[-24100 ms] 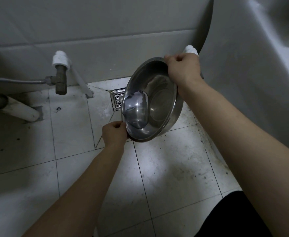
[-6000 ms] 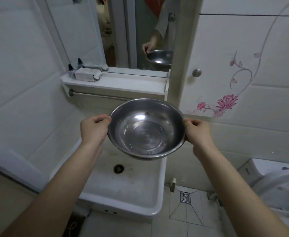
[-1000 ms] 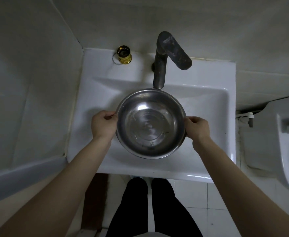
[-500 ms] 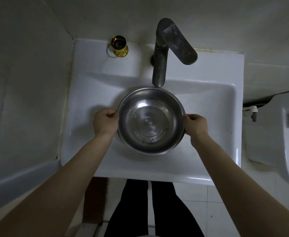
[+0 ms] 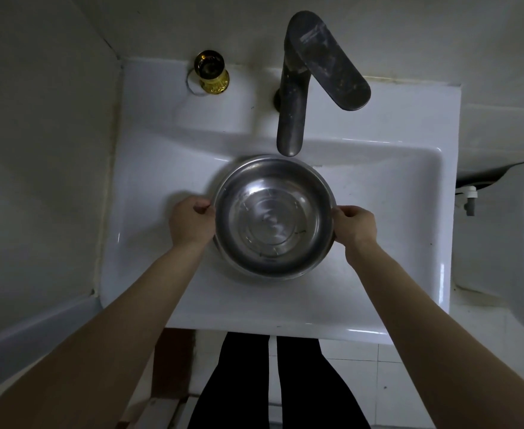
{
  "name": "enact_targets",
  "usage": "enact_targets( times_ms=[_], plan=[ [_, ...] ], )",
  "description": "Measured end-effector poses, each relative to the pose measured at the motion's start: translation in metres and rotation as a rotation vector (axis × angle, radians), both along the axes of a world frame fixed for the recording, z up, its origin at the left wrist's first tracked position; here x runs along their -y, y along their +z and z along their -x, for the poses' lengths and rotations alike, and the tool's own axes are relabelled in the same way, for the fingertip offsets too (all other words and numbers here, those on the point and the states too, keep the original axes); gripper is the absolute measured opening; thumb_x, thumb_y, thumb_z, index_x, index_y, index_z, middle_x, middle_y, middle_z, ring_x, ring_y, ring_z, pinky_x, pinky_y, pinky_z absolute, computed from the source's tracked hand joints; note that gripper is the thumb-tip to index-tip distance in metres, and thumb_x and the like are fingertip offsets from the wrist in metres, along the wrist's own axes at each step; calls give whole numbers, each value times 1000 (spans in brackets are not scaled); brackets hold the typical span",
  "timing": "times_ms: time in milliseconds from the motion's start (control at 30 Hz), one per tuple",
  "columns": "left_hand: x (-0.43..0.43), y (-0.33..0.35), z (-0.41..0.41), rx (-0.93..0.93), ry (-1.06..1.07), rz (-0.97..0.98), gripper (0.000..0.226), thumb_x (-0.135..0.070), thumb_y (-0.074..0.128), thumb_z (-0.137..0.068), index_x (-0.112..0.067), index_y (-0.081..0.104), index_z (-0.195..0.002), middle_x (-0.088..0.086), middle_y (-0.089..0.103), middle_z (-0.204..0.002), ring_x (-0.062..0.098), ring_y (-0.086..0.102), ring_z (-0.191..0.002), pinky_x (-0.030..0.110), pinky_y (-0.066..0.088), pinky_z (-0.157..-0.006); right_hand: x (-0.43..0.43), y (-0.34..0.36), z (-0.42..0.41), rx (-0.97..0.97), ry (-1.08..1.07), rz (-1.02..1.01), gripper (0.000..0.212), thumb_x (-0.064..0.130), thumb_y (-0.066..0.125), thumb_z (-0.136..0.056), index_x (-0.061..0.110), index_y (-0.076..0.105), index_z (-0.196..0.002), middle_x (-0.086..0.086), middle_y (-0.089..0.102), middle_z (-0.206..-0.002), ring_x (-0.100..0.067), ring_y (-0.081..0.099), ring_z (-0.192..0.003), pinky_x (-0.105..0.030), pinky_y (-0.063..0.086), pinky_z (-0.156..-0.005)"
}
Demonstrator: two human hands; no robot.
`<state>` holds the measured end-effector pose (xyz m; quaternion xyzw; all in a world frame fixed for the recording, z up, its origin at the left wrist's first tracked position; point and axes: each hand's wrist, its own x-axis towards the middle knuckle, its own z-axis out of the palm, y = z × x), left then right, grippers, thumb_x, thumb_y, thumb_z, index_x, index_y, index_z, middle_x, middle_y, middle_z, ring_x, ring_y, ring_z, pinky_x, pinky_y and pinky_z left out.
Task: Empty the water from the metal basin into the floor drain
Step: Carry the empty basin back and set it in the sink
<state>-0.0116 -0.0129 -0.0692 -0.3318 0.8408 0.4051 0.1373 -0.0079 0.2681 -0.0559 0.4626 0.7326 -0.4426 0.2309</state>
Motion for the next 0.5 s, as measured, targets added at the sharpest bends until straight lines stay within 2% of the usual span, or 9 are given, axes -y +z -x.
enact_targets(
  times_ms=[167,300,500],
  plan=[
    [-1,-3,1,-9,-15,12,12,-6,66,-85,-10,78,-87,10,77,-90,31,73,-91,40,57,-86,0,-8,1,-4,0,2,13,20,59,-99,23,71,-95,1,72,-88,-26,72,-88,-40,62,-82],
    [-1,-6,1,-17,-17,19,11,-6,66,-84,-13,75,-81,5,74,-82,30,72,-88,33,53,-78,-1,-11,1,-9,-6,5,14,18,58,-100,21,71,-98,0,72,-90,-27,72,-90,-40,62,-83],
    [0,-10,0,-33,-14,23,7,-8,70,-83,-10,76,-85,7,76,-87,30,72,-88,40,58,-84,-1,-15,2,-17,6,6,15,19,59,-101,19,73,-104,0,72,-93,-26,71,-90,-39,62,-82]
  ],
)
